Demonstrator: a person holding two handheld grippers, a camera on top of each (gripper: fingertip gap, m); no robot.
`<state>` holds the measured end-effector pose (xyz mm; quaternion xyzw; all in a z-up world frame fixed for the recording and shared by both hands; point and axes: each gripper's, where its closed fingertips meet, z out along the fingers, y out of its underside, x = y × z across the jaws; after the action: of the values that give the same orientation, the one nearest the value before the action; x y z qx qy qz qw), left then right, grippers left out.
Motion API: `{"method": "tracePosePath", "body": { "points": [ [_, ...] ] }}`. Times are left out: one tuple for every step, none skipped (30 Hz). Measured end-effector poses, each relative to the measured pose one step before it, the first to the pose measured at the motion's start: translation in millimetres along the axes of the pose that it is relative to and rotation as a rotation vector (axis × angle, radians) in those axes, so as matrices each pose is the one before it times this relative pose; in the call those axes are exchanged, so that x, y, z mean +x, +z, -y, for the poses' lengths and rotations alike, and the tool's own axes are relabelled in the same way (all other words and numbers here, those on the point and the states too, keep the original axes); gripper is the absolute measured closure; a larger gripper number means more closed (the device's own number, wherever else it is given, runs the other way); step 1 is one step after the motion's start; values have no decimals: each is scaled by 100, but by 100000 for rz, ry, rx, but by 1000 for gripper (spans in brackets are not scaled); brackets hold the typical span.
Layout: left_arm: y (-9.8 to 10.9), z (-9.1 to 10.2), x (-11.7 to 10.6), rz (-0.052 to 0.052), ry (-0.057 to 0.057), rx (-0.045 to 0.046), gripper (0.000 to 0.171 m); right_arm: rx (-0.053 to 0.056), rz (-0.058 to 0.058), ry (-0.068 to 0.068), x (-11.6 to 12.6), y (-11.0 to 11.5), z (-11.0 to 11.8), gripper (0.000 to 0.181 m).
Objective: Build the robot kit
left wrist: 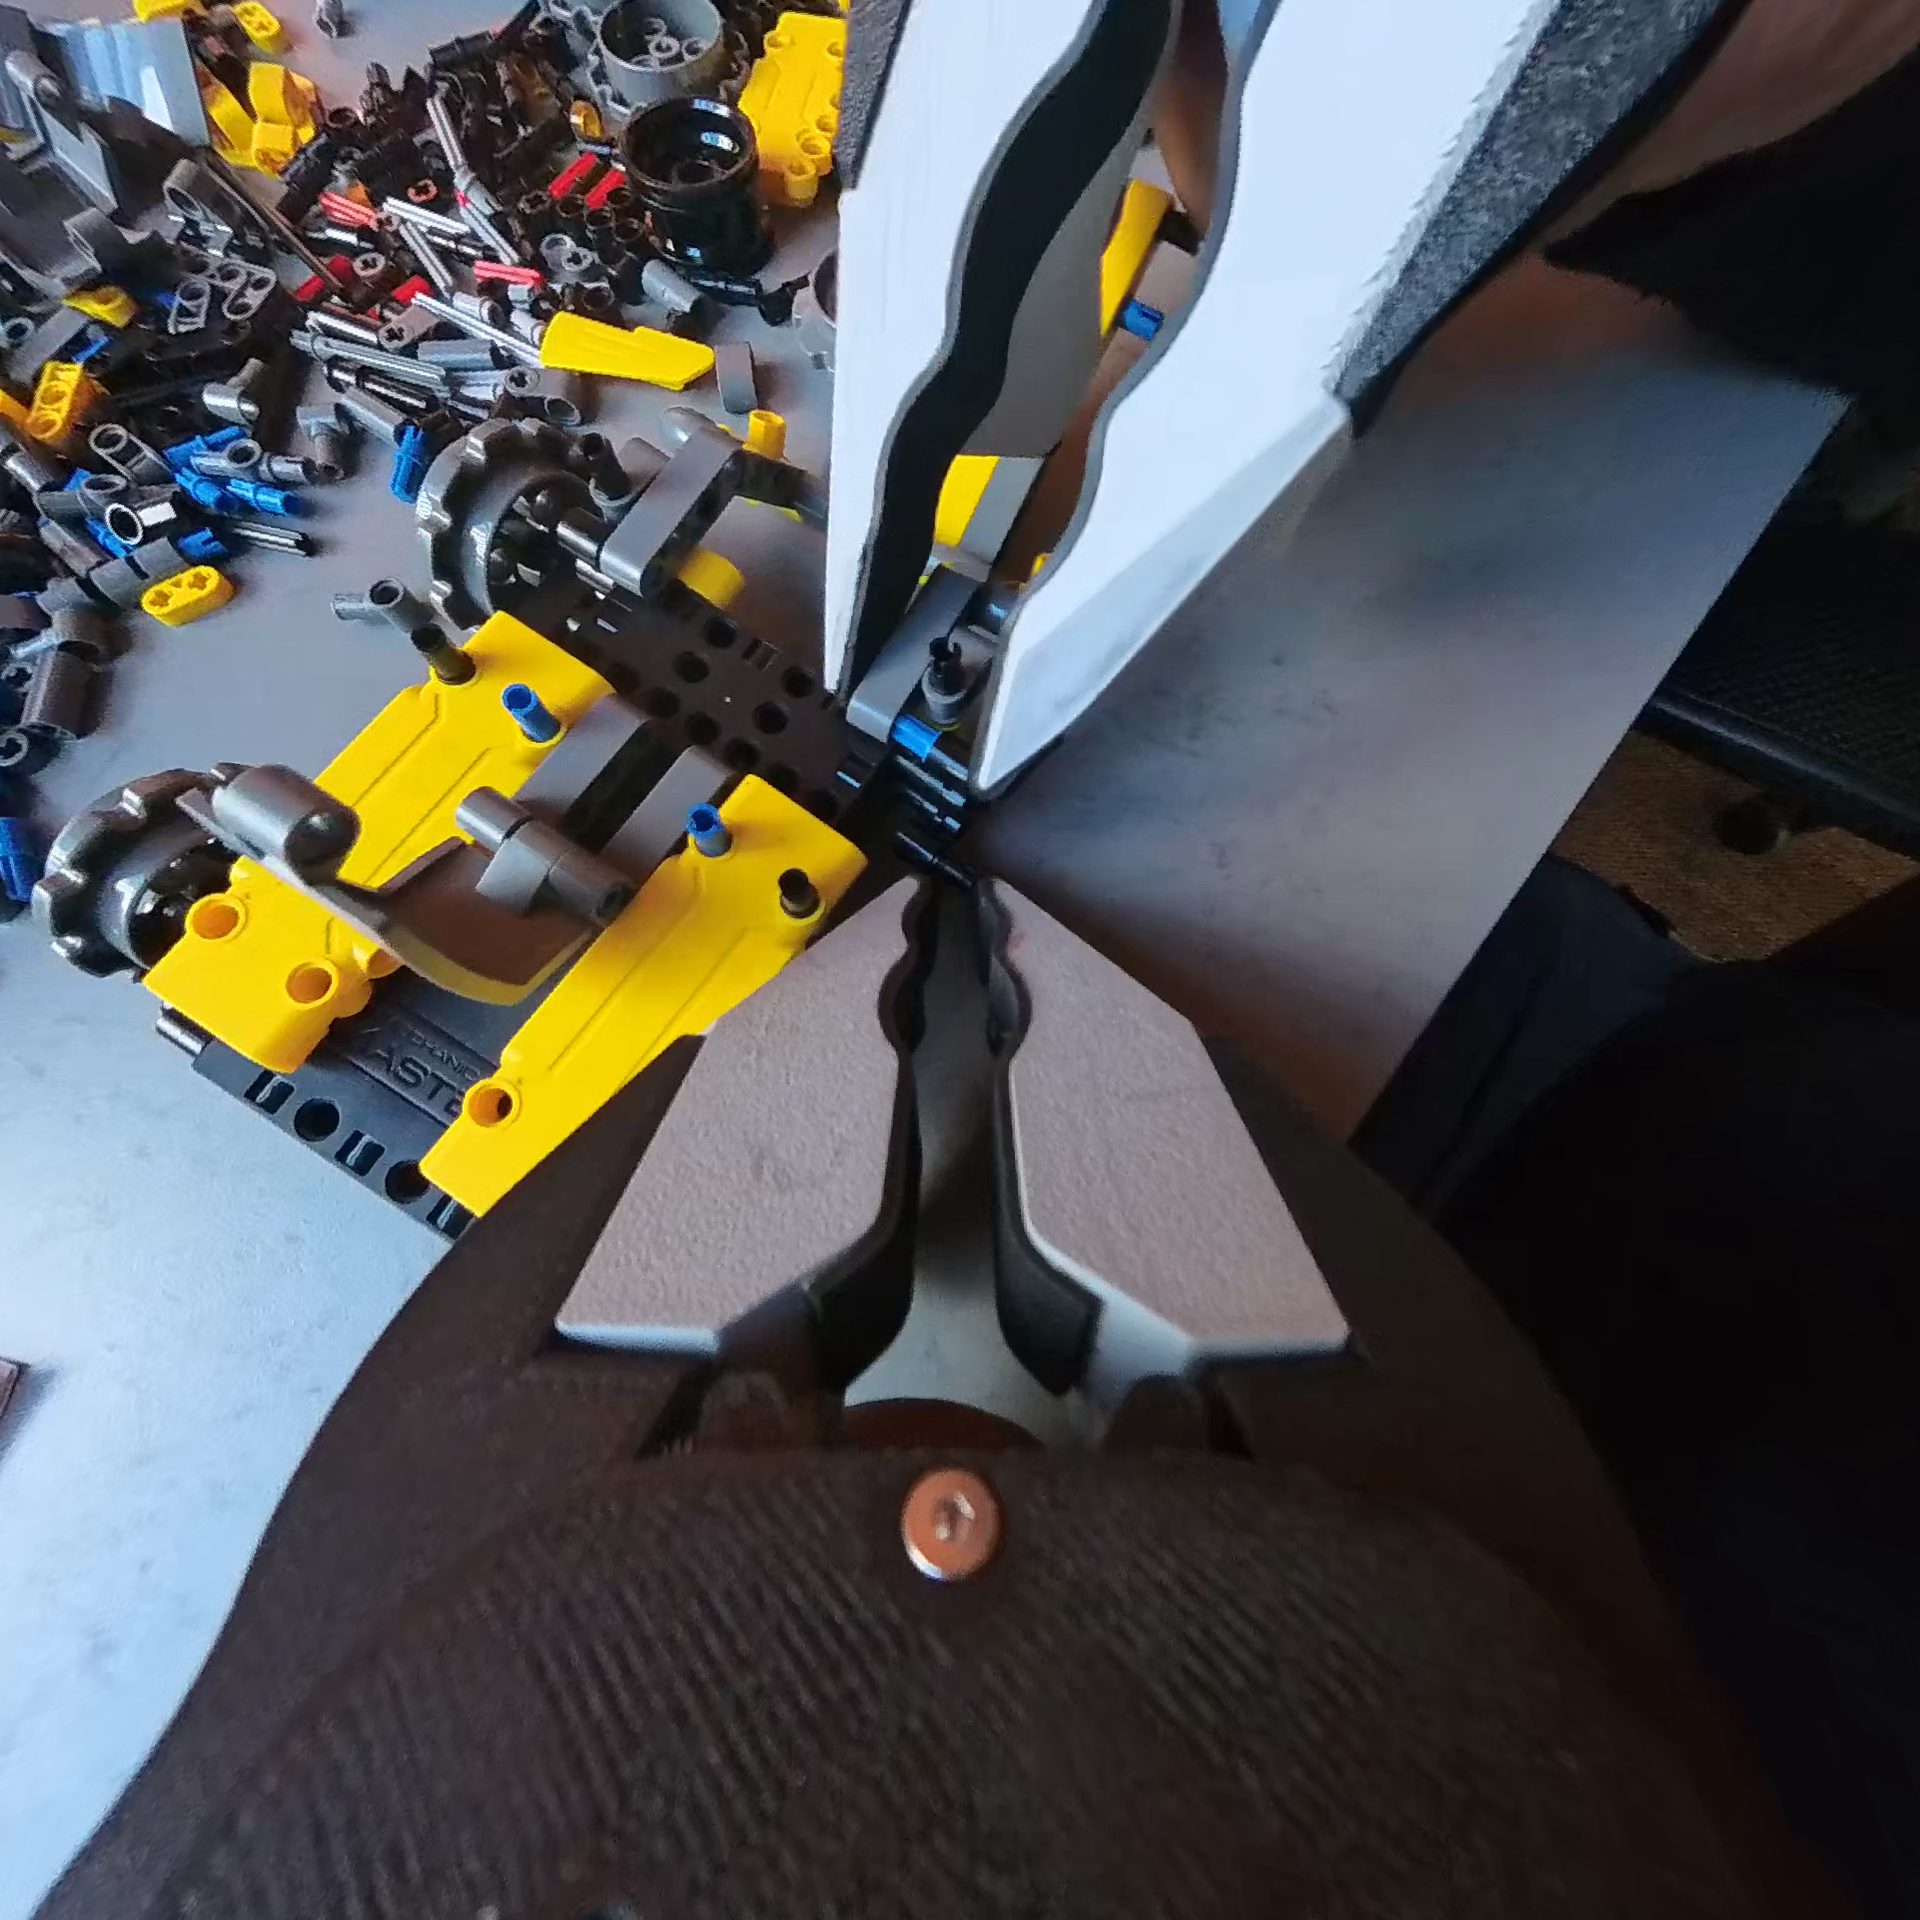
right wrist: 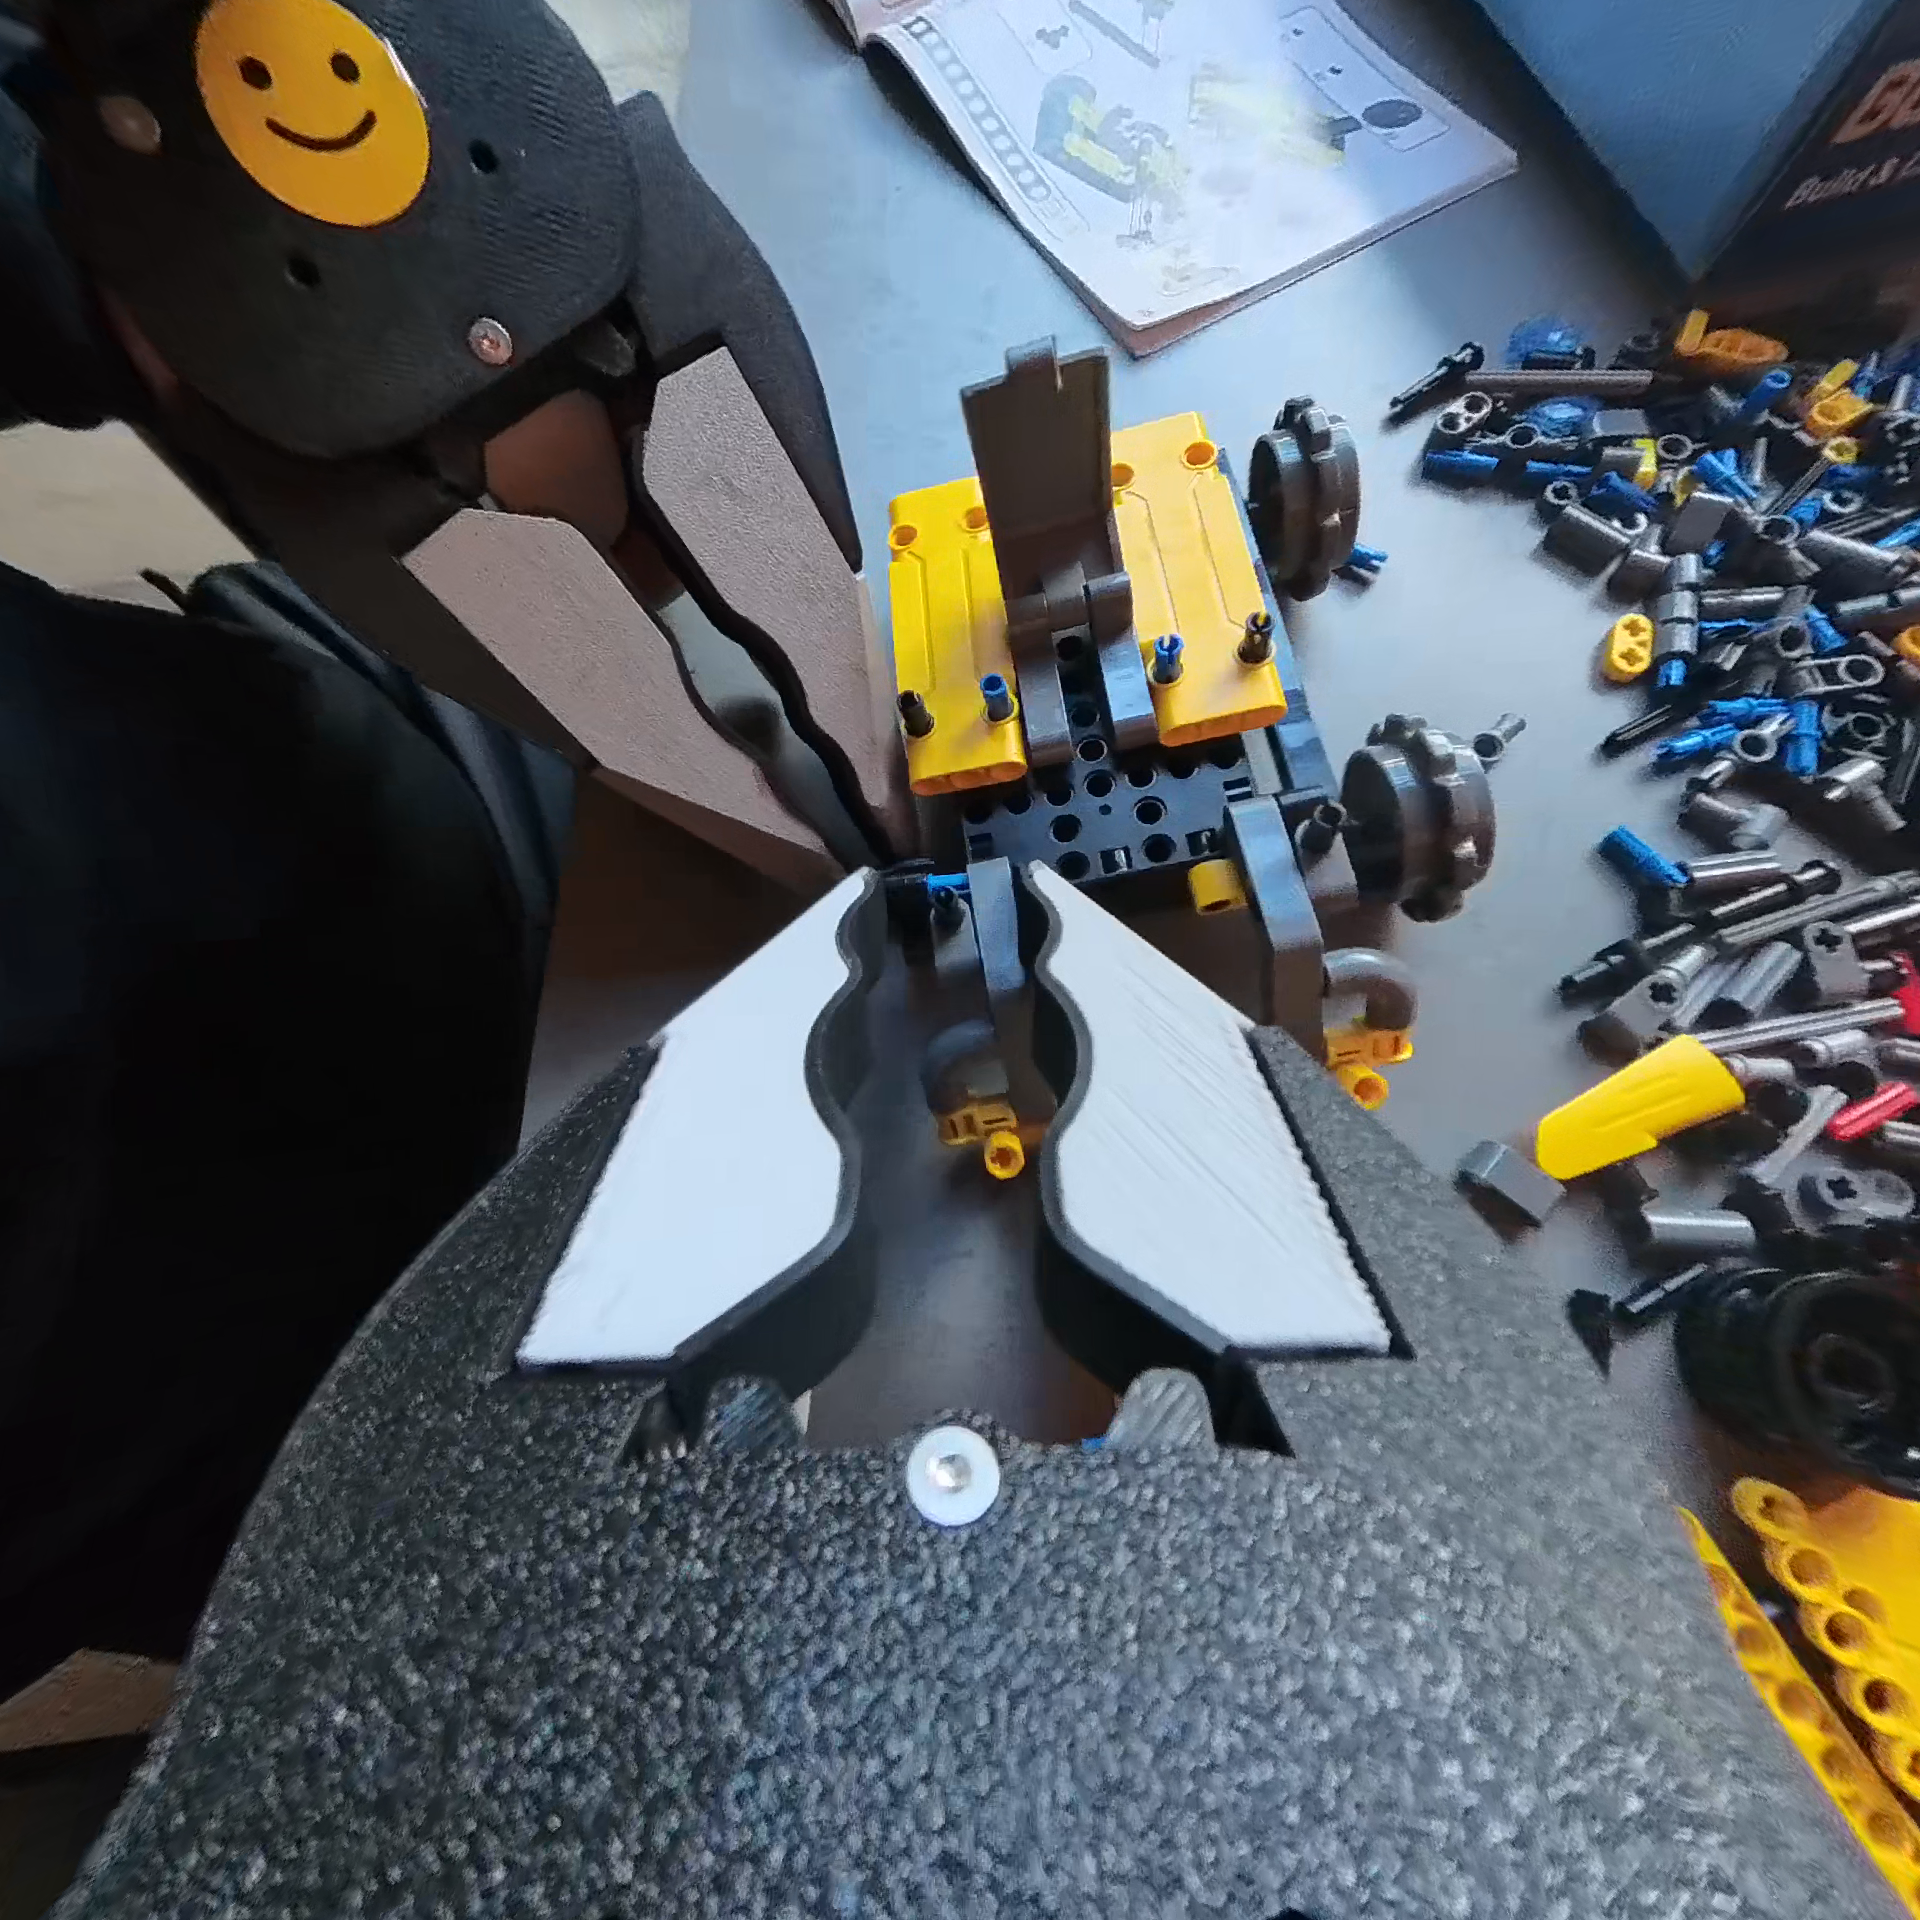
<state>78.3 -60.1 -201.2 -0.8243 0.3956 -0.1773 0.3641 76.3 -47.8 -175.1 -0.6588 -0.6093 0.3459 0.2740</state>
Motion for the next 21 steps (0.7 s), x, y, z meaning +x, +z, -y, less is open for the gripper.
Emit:
{"method": "tracePosePath", "body": {
  "points": [
    [12,14,20,-274,34,40,170,-278,897,705,-8,-21,0,156],
    [21,6,8,-221,-12,8,171,-430,1012,939,8,-51,-12,156],
    [19,5,38,-503,-82,7,171,-374,1020,862,23,-60,-21,156],
    [15,1,60,-793,-214,-10,171,-108,978,593,9,-49,-8,156],
    [-8,-7,33,-922,-654,-50,171,163,784,358,7,-46,-17,157],
    [-38,-18,47,-1008,-628,-54,171,276,746,518,11,-40,1,157],
    [-66,-59,57,-969,44,-48,170,270,837,828,-12,-37,-5,157],
    [-131,-95,1,-220,533,-37,169,206,784,869,-10,-33,8,157],
    [-170,-148,-25,291,1143,-27,167,124,572,658,5,-20,5,157],
    [-246,-217,-89,938,1509,-46,164,-25,271,298,10,-27,-4,157],
    [-301,-239,-204,1776,1445,70,161,-214,71,-90,11,-30,-11,157],
    [-372,-289,-205,1609,1419,42,157,-320,27,-419,2,-40,-39,157],
    [-429,-349,-131,1059,1223,79,156,-336,113,-306,21,-62,-47,157],
    [-498,-395,-252,1586,555,155,154,-201,372,324,5,-43,-41,157],
    [-582,-322,-479,2612,-239,1134,152,-35,589,901,-25,-47,-31,157],
    [-731,-126,-437,1791,-812,2719,150,8,636,1097,-55,-28,-13,157],
    [-890,6,-325,469,-1478,3679,149,-13,514,1110,-77,-24,-22,157],
    [-998,88,-469,688,-2189,3854,149,-124,225,920,-74,-14,-27,157],
    [-983,42,-660,1099,-1562,2982,143,-219,-116,631,-57,5,-24,157],
    [-877,9,-901,2028,-186,2036,132,-393,-332,408,-55,18,-17,157],
    [-673,1,-1125,3146,1318,1683,121,-669,-315,169,-83,30,-32,157]
  ]
}}
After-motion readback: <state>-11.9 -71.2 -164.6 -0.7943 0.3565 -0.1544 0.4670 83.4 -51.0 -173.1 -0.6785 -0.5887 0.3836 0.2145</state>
